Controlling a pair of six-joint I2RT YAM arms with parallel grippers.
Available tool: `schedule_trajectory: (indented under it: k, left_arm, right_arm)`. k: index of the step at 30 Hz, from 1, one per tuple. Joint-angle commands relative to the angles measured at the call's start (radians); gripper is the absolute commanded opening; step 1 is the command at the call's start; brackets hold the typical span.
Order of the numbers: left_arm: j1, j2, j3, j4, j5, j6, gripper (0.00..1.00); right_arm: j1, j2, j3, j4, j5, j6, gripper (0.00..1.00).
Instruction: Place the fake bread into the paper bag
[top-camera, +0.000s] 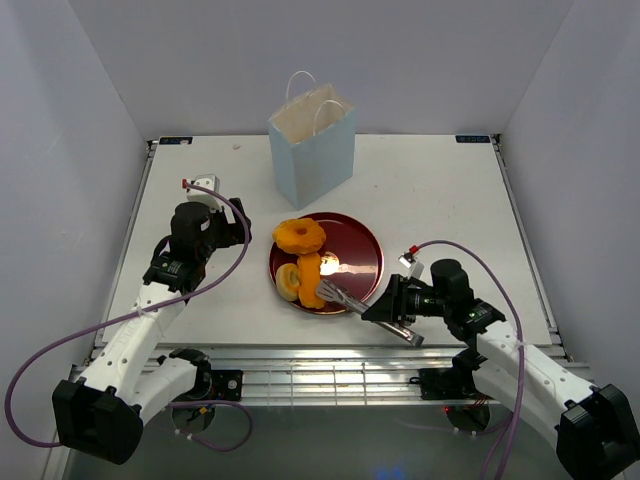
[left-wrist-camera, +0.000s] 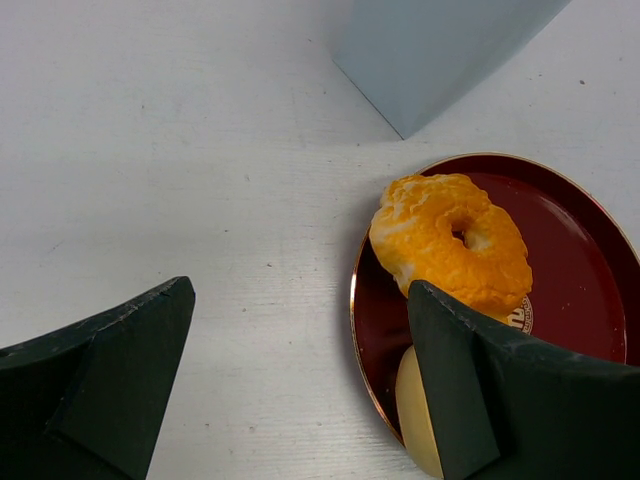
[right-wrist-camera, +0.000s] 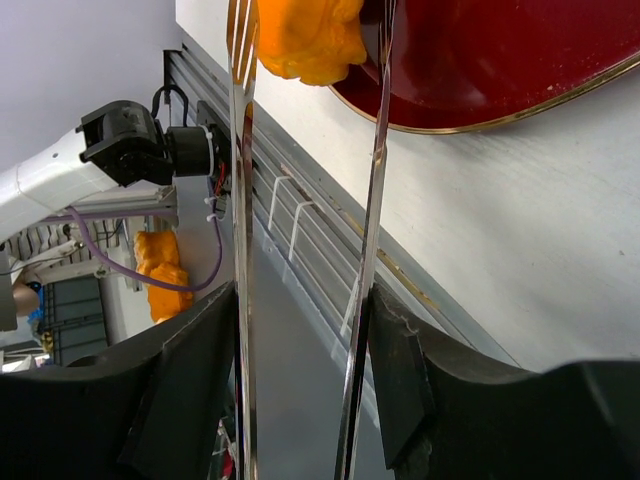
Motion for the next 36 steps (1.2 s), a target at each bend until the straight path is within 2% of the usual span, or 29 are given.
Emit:
schedule_trajectory:
  k: [1,20,30,36]
  left_arm:
    - [-0.003,-0.004,0.018,0.002,0.014,0.001,0.98]
    - [-0.003,-0.009,0.018,0.004,0.021,0.001,0.98]
    - [-0.003,-0.012,0.019,0.004,0.026,-0.001,0.98]
    - [-0.003,-0.010,0.019,0.002,0.028,-0.001,0.98]
  right_arm:
    - [0.017,0.013,-0.014,0.105,-0.024,0.035,0.58]
    - [0.084,0.100,-0.025,0.229,-0.004,0.107,0.59]
    - [0.113,0.134,-0.032,0.240,0.017,0.112,0.59]
    - [0.119,0.149,-0.046,0.289,0.017,0.135,0.55]
